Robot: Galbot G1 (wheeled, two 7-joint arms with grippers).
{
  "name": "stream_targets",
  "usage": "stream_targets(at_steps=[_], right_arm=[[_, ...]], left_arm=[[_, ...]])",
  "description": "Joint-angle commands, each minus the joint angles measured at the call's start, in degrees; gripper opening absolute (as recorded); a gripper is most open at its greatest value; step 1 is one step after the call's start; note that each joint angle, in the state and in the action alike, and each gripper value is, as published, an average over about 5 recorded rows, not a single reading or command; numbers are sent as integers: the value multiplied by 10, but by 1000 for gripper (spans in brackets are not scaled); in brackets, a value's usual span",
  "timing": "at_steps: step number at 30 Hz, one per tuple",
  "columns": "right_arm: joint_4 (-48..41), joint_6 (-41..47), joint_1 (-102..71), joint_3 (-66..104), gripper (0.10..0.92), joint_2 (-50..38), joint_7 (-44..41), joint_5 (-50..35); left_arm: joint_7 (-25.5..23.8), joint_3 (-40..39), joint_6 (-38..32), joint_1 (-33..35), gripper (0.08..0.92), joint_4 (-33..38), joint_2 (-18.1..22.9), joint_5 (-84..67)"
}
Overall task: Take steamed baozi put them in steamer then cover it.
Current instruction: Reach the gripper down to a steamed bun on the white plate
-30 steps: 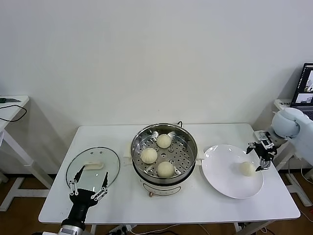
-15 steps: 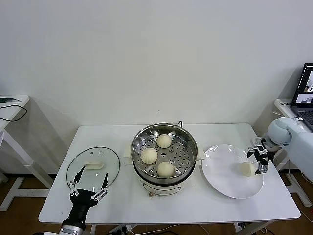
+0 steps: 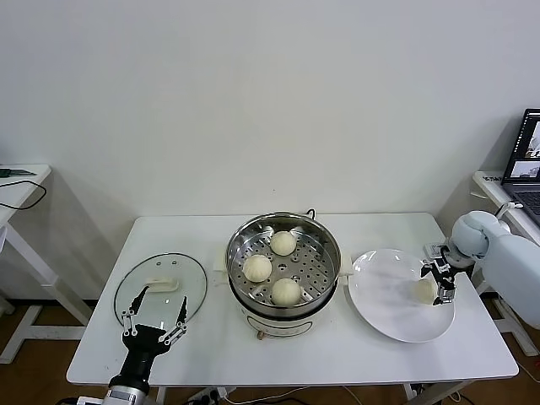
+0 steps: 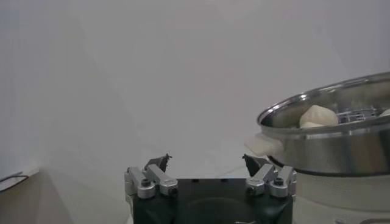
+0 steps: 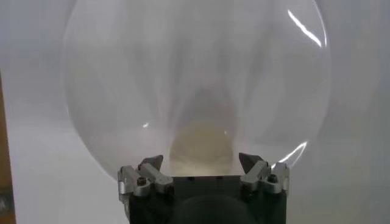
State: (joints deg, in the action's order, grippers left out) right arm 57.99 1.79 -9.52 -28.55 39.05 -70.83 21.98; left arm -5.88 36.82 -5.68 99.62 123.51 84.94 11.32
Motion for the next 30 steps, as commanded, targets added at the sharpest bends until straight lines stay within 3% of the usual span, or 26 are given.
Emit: stream_targets(at_steps=[1,11,17,30], right_arm=[[-13,-3,-8,10,823,9,1,15],[-10,-5,-8,13,821,6,0,18],[-10,-6,-10,14,749,6,3,17],[13,-4,-10,12,723,-7,2,3]], left_arm=[[0,2,1,1,823,-1,-1,-1],[1,0,3,1,823,3,0,0],[2,0,4,2,823,2,0,0],[3,-4,3,4,823,6,0,0]])
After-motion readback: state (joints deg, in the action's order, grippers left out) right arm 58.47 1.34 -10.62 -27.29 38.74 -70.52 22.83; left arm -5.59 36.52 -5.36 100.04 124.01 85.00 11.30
